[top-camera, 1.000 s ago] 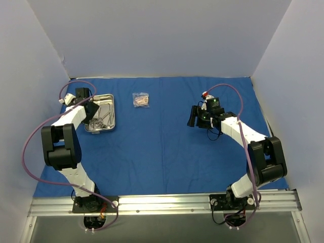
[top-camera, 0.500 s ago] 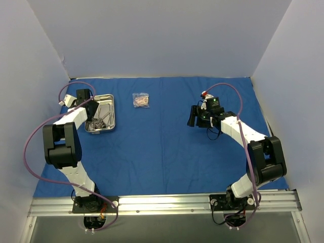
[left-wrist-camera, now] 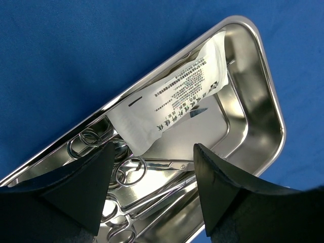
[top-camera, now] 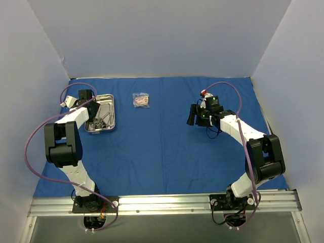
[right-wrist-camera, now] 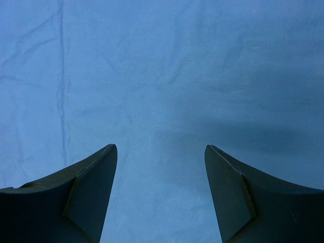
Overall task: Open and lay out the surgical kit
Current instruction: Pick up the medical item from the container.
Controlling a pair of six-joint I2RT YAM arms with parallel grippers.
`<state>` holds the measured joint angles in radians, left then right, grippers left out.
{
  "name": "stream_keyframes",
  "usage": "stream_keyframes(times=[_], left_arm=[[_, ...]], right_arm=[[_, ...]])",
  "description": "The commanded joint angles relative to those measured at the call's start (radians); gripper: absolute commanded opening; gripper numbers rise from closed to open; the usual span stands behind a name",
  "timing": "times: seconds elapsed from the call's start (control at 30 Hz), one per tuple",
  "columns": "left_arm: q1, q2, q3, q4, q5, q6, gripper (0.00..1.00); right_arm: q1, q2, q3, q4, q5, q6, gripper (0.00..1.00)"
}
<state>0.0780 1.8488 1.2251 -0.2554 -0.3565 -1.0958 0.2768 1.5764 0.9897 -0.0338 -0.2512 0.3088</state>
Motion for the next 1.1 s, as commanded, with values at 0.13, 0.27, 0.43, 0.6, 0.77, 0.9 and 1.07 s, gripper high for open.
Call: stream_keyframes(times=[0.13, 0.27, 0.43, 0.6, 0.77, 0.9, 1.07], left_arm=[[-0.001, 0.021, 0.050, 0.002, -0.029, -0.032, 0.73], [-0.001, 0.036, 0.057, 0.004, -0.035, -0.030, 0.73], [0.000, 0.056, 0.060, 0.031, -0.030, -0.026, 0.73], [0.002, 0.072, 0.070, 0.045, -0.027, -0.010, 0.72], [0.000, 0.085, 0.067, 0.061, -0.024, -0.010, 0.68], [0.000, 0.093, 0.068, 0.064, -0.025, -0.010, 0.59], [0.002, 0.096, 0.070, 0.062, -0.027, -0.004, 0.41]], right_arm=[[0.007, 0.027, 0.046, -0.015, 0.009, -0.022, 0.66], [0.006, 0.031, 0.055, -0.017, 0.012, -0.023, 0.66], [0.005, 0.042, 0.066, -0.018, 0.013, -0.027, 0.66], [0.005, 0.050, 0.073, -0.020, 0.017, -0.030, 0.66], [0.002, 0.057, 0.079, -0.020, 0.020, -0.031, 0.66], [0.002, 0.062, 0.084, -0.020, 0.020, -0.031, 0.66], [0.002, 0.068, 0.092, -0.023, 0.018, -0.031, 0.66]])
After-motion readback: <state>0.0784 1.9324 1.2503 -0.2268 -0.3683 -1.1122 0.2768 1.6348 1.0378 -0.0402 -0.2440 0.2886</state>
